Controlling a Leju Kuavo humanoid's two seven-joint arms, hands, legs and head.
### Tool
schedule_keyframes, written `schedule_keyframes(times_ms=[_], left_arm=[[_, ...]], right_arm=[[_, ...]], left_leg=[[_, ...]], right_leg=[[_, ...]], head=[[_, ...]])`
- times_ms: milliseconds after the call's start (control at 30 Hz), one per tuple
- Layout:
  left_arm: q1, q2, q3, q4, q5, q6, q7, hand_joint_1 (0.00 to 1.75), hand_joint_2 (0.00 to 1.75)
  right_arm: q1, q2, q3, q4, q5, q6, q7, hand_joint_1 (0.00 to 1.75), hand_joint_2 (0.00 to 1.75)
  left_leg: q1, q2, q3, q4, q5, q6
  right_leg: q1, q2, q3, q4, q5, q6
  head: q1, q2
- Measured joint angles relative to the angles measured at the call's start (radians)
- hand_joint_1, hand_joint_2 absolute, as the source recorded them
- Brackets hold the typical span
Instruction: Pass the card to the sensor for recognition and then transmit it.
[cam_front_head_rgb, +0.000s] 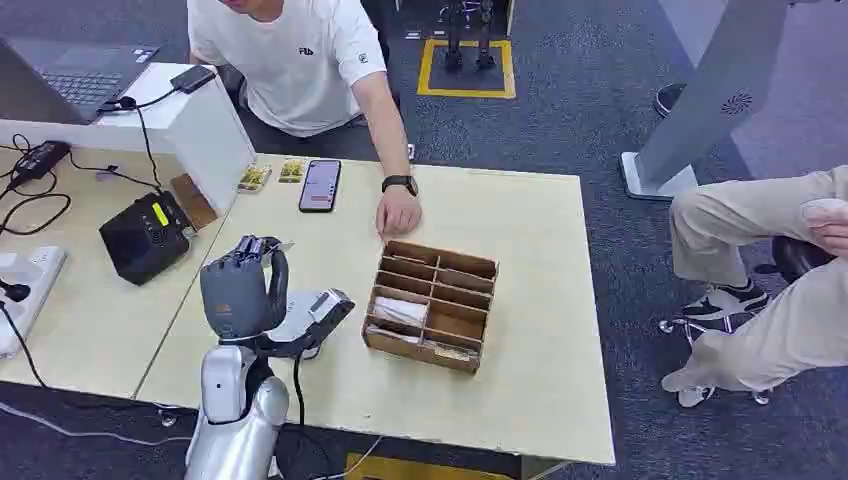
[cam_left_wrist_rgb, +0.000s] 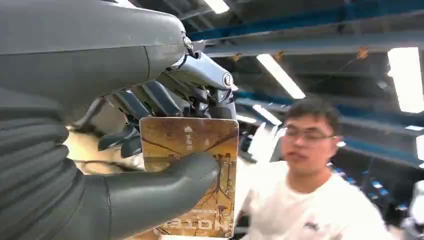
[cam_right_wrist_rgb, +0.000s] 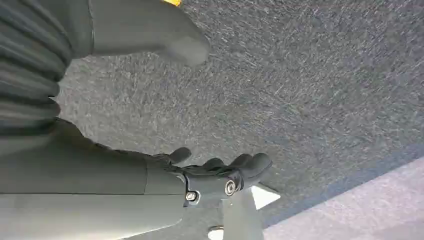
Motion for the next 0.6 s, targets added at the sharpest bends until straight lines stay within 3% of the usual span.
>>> schedule_keyframes(times_ms=[367,600], left_arm=[[0.042,0.034,0.0,0.082,-0.047,0.0,0.124,1.75,1.75],[0.044,0.048,0.0,0.166,-0.05,0.0,0.153,1.75,1.75]], right_arm=[[0.0,0.0,0.0,0.0,-0.006,0.0,0.009,0.0,1.75],[0.0,0.0,0.0,0.0,-0.006,0.0,0.009,0.0,1.75]], left_leg=[[0.0,0.0,0.0,0.0,0.0,0.0],[0.0,0.0,0.0,0.0,0.0,0.0]], right_leg=[[0.0,0.0,0.0,0.0,0.0,0.0],[0.0,0.0,0.0,0.0,0.0,0.0]], head=[[0.0,0.0],[0.0,0.0]])
